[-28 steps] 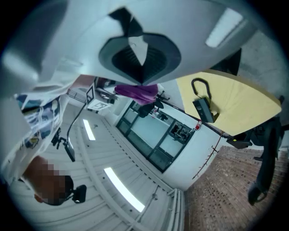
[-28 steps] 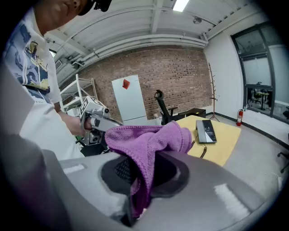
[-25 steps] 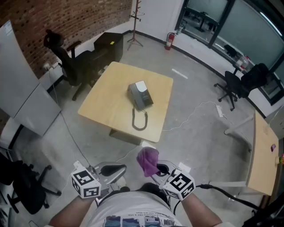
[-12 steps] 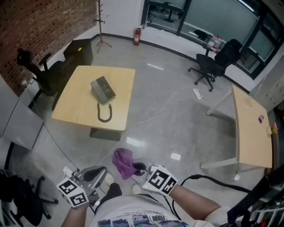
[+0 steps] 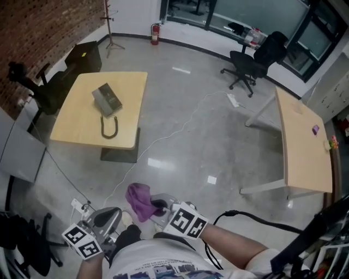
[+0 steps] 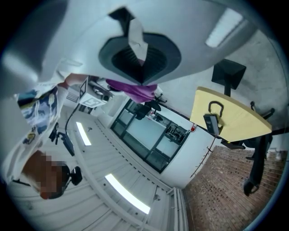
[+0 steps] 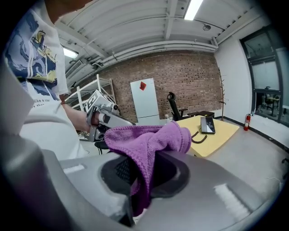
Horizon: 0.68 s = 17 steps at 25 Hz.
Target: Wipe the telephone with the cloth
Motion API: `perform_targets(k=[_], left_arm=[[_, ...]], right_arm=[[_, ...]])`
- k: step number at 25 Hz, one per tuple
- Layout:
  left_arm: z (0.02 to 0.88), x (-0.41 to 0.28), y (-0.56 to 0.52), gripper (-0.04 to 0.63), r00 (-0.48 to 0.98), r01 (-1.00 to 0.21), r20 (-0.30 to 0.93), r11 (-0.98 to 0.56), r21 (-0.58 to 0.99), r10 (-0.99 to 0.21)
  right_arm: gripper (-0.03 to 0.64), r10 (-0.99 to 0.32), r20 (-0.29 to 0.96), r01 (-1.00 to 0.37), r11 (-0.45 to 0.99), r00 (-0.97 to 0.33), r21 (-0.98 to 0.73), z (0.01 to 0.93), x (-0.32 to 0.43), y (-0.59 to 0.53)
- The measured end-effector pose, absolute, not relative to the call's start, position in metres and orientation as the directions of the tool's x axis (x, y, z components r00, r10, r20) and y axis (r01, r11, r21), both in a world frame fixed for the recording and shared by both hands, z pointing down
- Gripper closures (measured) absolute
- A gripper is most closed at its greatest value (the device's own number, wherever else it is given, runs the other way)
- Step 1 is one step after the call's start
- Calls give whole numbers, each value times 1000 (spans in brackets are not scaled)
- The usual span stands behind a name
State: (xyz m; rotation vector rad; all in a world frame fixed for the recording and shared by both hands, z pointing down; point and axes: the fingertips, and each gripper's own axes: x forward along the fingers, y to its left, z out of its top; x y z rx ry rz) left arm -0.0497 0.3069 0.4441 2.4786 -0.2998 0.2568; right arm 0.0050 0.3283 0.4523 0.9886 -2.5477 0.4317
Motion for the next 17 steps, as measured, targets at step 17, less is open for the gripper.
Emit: perform_targets(k=[17], left_arm=[[432, -74, 286, 591, 971, -188, 228, -802, 567, -66]], right_arm=[[574, -618, 434, -727, 673, -655, -137, 436, -34, 305]])
